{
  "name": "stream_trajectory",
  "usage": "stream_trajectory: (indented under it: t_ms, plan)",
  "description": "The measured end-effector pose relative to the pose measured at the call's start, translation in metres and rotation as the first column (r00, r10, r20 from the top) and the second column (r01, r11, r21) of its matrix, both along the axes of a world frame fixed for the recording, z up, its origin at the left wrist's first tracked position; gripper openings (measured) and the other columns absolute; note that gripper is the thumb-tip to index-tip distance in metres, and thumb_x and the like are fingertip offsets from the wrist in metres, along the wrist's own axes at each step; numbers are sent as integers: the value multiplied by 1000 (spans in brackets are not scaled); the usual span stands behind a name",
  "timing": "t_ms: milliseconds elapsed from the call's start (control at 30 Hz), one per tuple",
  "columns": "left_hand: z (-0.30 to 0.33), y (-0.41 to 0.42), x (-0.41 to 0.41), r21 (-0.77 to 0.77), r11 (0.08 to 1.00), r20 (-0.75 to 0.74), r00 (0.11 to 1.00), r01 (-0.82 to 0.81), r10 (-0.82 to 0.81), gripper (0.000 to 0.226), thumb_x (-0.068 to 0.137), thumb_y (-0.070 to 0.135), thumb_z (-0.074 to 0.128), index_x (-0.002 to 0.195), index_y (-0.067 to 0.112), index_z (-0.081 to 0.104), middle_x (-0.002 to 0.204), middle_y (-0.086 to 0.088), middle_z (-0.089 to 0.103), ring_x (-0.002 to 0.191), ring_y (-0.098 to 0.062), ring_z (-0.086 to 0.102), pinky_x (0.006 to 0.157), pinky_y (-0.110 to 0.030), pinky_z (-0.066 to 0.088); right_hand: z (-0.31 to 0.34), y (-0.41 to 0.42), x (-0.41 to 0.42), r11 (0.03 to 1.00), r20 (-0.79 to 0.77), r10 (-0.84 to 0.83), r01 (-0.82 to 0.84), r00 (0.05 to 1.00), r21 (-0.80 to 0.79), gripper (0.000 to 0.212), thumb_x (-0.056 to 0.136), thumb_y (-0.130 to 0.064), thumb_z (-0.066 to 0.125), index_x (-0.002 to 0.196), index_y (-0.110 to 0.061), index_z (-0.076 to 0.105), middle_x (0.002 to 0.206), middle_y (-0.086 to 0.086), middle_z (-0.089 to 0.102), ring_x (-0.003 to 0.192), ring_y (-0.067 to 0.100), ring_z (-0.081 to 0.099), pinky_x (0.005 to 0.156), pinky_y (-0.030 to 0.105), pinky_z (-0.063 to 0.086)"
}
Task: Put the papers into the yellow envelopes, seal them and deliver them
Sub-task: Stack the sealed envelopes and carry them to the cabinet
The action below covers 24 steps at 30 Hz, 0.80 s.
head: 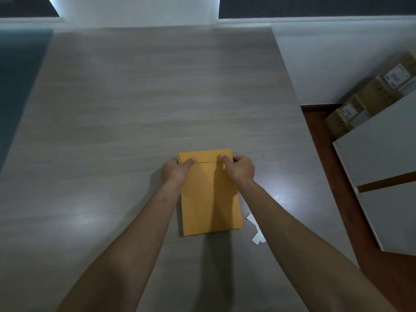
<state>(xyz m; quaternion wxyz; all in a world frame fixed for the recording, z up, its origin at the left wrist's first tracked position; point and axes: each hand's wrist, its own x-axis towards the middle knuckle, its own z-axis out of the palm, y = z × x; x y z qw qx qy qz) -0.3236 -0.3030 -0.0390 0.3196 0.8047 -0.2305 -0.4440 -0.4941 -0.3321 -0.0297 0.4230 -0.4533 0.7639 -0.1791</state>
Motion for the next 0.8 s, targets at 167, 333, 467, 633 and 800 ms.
stream_trajectory:
  t_ms: [167, 333, 467, 633, 800]
  plan:
    - [11, 38, 13, -139, 987, -216, 975, -84, 53, 18, 85, 32, 75, 95, 19, 68, 100, -5, 72, 93, -27, 69, 85, -48, 58, 14, 32, 20, 998, 136, 13, -4, 991, -67, 36, 85, -49, 67, 90, -13, 66, 87, -2, 65, 87, 19, 61, 79, 36, 49]
    - [30, 82, 25, -268, 961, -229, 973, -70, 7, 21, 89, 31, 71, 105, 19, 66, 105, -3, 72, 99, -23, 69, 87, -44, 57, 34, 68, 33, 993, 234, 57, -31, 971, -113, 41, 89, -48, 63, 113, -14, 60, 103, -4, 60, 99, 18, 56, 83, 34, 46]
    - [56, 118, 36, -373, 926, -195, 980, -55, -21, 20, 89, 29, 71, 105, 19, 65, 104, -1, 72, 97, -20, 69, 83, -40, 58, 57, 108, 39, 981, 349, 96, -29, 932, -194, 33, 91, -47, 61, 108, -19, 64, 104, -4, 66, 98, 16, 61, 79, 30, 51]
    - [101, 163, 42, -525, 848, -259, 962, -69, -81, 11, 90, 15, 69, 98, 15, 63, 93, -2, 72, 83, -14, 70, 68, -25, 57, 90, 157, 39, 935, 506, 154, 40, 848, -352, 19, 88, -40, 68, 96, -23, 65, 97, -4, 72, 92, 12, 67, 81, 31, 57]
    - [120, 201, 52, -676, 737, -254, 935, 12, -248, 11, 89, 6, 64, 97, 10, 58, 84, 1, 65, 73, -5, 62, 67, -18, 51, 111, 196, 36, 883, 588, 243, 75, 772, -463, 22, 89, -25, 68, 102, -8, 65, 93, 0, 70, 83, 6, 65, 76, 23, 55]
